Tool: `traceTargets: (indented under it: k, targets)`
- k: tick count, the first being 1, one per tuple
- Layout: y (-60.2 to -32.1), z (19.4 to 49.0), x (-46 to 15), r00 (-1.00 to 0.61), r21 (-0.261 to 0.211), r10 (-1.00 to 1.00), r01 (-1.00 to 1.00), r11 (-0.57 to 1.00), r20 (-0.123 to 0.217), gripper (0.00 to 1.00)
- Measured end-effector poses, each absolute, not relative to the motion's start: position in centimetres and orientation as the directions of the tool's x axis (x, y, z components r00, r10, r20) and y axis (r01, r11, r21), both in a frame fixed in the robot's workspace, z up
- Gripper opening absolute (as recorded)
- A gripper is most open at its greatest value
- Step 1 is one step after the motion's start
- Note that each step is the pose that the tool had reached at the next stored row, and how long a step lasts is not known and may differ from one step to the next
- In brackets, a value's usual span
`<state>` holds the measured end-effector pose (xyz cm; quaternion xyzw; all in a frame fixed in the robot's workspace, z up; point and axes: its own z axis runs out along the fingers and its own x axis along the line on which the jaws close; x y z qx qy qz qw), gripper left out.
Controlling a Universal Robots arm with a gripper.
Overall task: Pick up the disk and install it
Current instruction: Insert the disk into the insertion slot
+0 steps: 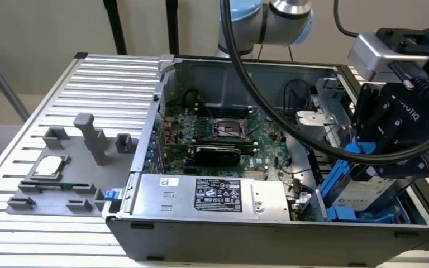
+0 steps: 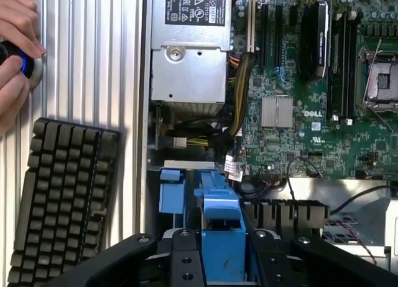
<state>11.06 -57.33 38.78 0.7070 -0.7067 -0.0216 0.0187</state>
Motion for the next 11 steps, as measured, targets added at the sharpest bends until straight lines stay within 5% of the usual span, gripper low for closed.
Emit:
traceTargets:
  k: [9, 10, 11]
  targets:
    - [-57.62, 38.74, 11.16, 0.0, 0.059, -1.0, -0.998, -0.001, -0.006, 0.0]
    - [-57.63, 38.74, 11.16, 0.0, 0.059, -1.0, -0.998, -0.001, -0.006, 1.0]
    - [-57.63, 38.74, 11.16, 0.0, 0.059, -1.0, -0.998, -0.001, -0.006, 1.0]
